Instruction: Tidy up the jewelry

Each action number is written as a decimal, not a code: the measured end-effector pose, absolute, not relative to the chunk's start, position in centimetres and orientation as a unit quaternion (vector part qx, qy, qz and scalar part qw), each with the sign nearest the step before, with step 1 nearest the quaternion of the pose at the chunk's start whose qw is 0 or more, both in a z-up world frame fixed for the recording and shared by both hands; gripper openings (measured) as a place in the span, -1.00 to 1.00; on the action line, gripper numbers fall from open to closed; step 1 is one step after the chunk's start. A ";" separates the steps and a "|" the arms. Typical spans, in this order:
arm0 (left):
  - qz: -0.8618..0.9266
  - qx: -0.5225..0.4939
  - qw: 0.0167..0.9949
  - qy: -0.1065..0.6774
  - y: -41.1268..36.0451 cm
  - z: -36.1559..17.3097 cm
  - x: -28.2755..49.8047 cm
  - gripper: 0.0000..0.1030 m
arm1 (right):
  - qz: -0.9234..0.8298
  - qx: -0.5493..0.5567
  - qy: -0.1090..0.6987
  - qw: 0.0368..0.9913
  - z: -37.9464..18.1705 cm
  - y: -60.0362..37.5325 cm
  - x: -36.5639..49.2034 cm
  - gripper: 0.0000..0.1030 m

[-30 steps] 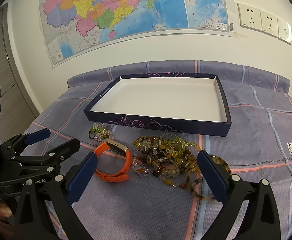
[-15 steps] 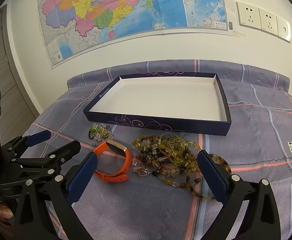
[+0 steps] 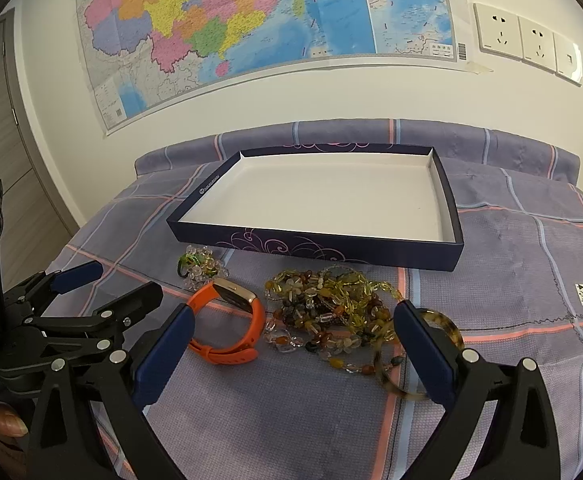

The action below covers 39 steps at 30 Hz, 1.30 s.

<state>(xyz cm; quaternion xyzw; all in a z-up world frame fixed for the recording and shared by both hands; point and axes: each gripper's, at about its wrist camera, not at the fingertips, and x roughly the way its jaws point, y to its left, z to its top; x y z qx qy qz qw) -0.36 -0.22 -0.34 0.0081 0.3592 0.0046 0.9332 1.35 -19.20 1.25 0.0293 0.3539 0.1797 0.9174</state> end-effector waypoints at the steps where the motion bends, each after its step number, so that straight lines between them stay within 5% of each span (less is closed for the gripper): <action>1: 0.004 0.008 0.933 0.359 -0.2 -0.4 -0.4 0.89 | 0.179 0.026 0.358 0.916 1.3 -19.2 1.4 0.87; 34: -0.030 -0.004 0.920 0.390 -0.5 -2.0 0.7 0.89 | 0.159 0.008 0.365 0.917 1.2 -21.1 1.5 0.87; 39: -0.045 -0.012 0.913 0.406 -0.5 -2.5 1.6 0.69 | 0.124 0.028 0.384 0.915 0.7 -24.5 2.3 0.87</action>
